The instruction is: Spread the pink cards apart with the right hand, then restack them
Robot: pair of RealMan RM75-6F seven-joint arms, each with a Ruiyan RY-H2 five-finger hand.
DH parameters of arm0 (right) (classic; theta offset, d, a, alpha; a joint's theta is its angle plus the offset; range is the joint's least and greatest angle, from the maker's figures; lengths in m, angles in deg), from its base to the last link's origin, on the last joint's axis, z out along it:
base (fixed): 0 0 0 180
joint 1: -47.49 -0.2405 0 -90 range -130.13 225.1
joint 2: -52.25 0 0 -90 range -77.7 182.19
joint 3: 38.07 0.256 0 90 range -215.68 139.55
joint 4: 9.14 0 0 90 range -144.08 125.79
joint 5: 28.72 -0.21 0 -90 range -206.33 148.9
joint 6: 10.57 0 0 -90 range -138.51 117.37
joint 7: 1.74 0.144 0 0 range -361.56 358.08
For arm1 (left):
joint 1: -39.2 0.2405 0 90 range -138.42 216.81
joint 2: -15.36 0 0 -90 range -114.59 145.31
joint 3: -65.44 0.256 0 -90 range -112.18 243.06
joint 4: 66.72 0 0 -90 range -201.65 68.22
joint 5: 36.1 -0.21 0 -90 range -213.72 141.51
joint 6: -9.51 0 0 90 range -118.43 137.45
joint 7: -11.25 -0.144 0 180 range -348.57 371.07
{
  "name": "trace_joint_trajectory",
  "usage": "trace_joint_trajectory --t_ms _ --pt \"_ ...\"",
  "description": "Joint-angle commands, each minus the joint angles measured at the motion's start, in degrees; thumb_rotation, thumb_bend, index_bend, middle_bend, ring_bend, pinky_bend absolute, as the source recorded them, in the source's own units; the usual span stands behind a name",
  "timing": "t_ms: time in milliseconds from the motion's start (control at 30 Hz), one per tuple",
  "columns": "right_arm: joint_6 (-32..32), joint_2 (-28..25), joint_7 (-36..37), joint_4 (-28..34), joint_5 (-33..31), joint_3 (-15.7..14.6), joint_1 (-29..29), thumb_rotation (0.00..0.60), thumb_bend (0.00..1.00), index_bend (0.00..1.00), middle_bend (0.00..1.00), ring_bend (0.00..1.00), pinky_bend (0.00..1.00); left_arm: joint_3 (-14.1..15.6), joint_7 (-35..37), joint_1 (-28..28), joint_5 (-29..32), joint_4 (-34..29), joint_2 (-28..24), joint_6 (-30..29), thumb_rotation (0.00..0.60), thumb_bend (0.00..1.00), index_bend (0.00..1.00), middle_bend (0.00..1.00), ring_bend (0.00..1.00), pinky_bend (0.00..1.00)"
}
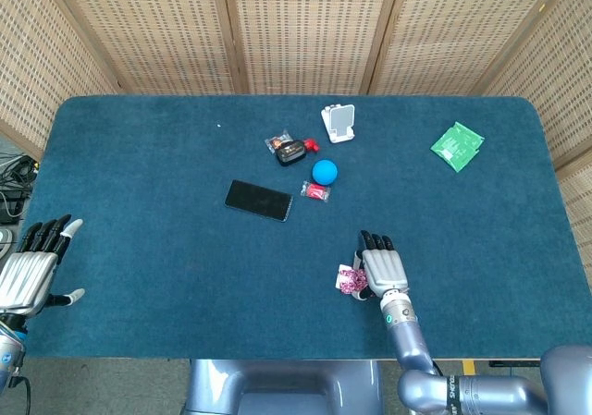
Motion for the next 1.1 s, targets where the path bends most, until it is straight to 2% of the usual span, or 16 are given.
trace_joint_trajectory --t_ms 33,367,467,1100 --pt "0.0 0.1 0.0 -0.1 0.2 0.0 0.0 0.600 0.34 0.58 0.07 0.00 0.10 0.0 0.1 0.0 0.0 0.0 0.0 0.0 0.600 0.00 0.00 0.00 0.00 0.00" --pt "0.7 -0.2 0.3 0.2 0.4 0.0 0.4 0.600 0.30 0.47 0.05 0.00 0.10 0.0 0.4 0.0 -0.1 0.0 -0.2 -0.1 0.600 0.00 0.00 0.00 0.00 0.00" --pt "0.8 -0.2 0.4 0.3 0.6 0.0 0.4 0.600 0.27 0.46 0.05 0.00 0.10 0.0 0.5 0.1 -0.2 0.0 -0.2 -0.1 0.600 0.00 0.00 0.00 0.00 0.00" --pt "0.9 0.6 1.1 -0.3 1.4 0.1 0.8 0.600 0.27 0.41 0.04 0.00 0.10 0.0 0.9 0.2 -0.4 0.1 -0.3 -0.3 0.600 0.00 0.00 0.00 0.00 0.00"
